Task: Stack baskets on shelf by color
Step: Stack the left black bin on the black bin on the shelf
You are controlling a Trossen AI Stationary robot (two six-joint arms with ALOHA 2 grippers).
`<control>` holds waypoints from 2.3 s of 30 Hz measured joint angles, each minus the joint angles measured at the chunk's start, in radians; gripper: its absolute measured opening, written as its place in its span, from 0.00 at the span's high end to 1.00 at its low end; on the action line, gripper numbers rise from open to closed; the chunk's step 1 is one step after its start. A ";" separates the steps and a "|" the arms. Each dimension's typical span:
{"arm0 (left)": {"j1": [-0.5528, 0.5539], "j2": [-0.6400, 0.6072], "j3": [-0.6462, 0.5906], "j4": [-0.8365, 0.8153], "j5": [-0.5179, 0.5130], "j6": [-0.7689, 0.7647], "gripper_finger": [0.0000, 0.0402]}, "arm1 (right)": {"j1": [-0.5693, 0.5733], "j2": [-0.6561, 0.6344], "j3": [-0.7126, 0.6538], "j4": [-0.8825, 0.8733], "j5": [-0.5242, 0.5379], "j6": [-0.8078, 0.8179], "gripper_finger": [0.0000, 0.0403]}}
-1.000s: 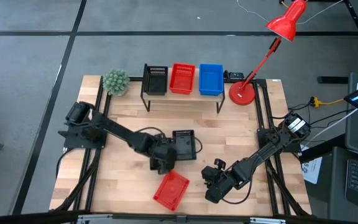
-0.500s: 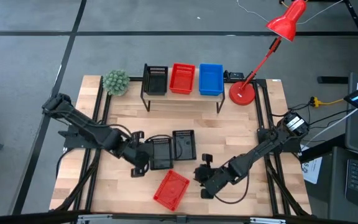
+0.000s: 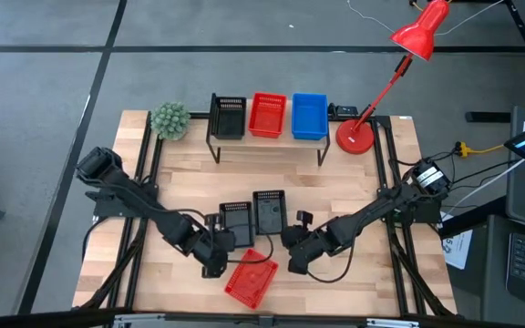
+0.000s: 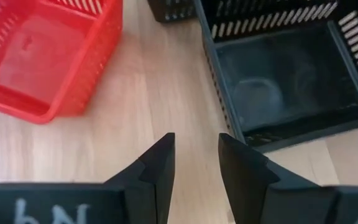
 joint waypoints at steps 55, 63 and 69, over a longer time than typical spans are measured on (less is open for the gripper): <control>0.025 0.108 0.090 -0.075 -0.020 0.070 0.80 | 0.004 0.000 0.000 -0.071 -0.007 0.029 0.70; 0.011 0.108 0.090 -0.071 -0.001 0.050 0.80 | 0.004 0.000 0.000 -0.070 -0.007 0.029 0.70; 0.012 0.108 0.090 -0.066 -0.001 0.048 0.80 | 0.004 -0.001 0.000 -0.070 -0.007 0.029 0.70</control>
